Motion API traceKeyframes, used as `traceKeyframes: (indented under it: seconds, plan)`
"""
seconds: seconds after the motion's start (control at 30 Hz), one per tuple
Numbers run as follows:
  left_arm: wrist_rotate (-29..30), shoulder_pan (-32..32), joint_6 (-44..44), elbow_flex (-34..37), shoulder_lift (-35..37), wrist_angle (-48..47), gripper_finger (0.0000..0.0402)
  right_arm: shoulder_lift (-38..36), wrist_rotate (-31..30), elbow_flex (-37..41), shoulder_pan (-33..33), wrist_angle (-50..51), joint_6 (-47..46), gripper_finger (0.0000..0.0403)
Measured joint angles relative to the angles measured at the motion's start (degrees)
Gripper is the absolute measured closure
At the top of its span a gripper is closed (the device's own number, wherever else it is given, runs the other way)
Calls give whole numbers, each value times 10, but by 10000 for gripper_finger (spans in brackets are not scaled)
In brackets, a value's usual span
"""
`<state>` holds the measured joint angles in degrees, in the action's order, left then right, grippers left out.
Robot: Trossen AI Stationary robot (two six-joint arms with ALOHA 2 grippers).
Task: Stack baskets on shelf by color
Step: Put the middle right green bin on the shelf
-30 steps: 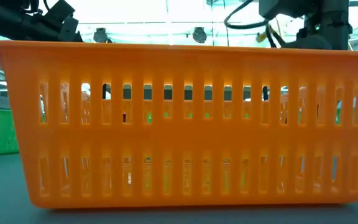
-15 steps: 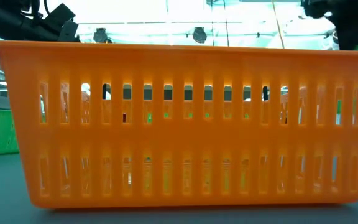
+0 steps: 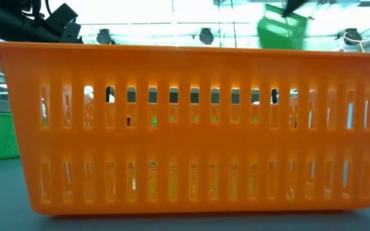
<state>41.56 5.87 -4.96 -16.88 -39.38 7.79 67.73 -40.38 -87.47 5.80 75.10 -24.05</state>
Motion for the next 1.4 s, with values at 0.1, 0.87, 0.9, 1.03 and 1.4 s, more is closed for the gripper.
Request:
traceKeyframes:
  seconds: [0.1, 0.87, 0.9, 1.03, 1.4]
  plan:
    - [0, 0, 10, 0, 0, 0, 355, 16, -1, -1, -36, -134, 250, 398]
    - [0, -4, 18, 0, 0, -12, 355, 165, 302, 0, -269, -133, 565, 399]
    - [0, -4, 14, 0, 0, -15, 355, 169, 299, 0, -267, -133, 554, 399]
    - [0, -4, 7, 0, 0, -25, 355, 173, 285, 0, -266, -143, 498, 399]
    - [0, -4, 1, 0, 0, -32, 355, 175, 285, 21, -242, -141, 486, 394]
